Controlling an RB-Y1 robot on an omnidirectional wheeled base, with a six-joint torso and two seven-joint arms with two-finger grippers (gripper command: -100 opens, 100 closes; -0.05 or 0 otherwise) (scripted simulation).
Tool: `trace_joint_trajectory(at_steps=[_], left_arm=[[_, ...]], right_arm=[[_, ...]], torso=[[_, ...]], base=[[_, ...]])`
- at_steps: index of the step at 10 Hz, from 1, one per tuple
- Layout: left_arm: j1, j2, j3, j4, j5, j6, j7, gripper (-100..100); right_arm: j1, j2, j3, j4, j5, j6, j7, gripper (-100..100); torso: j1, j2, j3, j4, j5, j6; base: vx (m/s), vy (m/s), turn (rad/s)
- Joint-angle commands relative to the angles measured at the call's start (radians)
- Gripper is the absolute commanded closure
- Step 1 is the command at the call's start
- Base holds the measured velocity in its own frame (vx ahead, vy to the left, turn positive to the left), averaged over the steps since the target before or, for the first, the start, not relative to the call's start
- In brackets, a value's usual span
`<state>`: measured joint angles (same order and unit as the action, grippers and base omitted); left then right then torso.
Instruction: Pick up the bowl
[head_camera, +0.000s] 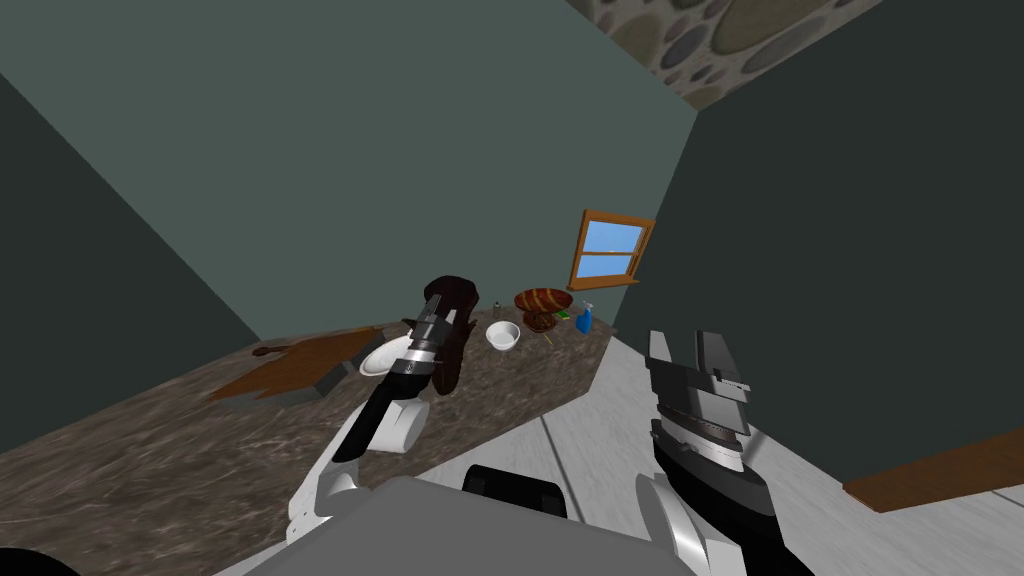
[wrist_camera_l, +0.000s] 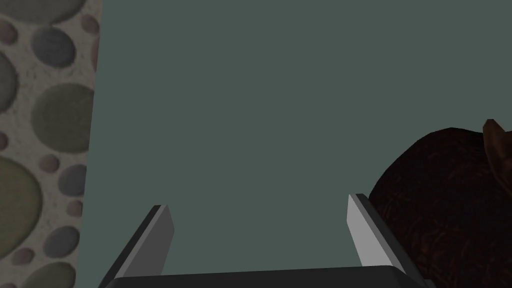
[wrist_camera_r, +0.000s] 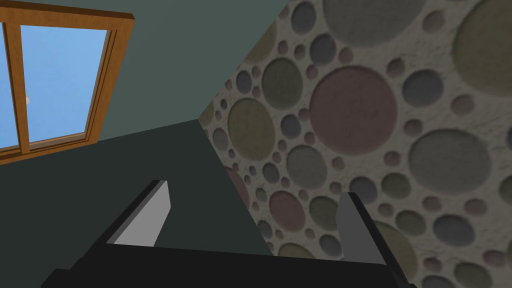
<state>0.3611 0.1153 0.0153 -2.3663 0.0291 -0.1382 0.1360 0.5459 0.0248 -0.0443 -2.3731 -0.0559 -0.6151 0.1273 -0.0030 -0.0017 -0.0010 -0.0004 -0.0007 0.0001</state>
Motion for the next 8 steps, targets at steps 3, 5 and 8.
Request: trace_joint_trajectory(at_steps=[3,5,8], left_arm=[[-0.03,0.016,0.005,-0.001,0.012,0.103,0.02,-100],[-0.05,0.027,0.008,-0.003,0.021,0.154,0.033,-100],[-0.07,0.037,0.012,-0.005,0.03,0.23,0.045,-100]], right_arm=[[0.0,0.0,0.0,0.0,0.0,0.0,0.0,0],[0.0,0.0,0.0,0.0,0.0,0.0,0.0,0],[0.0,0.0,0.0,0.0,0.0,0.0,0.0,0]], torso=[[0.001,0.0,0.0,0.0,0.0,0.0],[0.002,0.001,0.0,0.0,0.0,0.0],[0.002,0.001,0.001,0.0,0.0,0.0]], base=[[0.023,-0.033,-0.045],[0.017,-0.022,-0.025],[0.016,-0.025,-0.039]])
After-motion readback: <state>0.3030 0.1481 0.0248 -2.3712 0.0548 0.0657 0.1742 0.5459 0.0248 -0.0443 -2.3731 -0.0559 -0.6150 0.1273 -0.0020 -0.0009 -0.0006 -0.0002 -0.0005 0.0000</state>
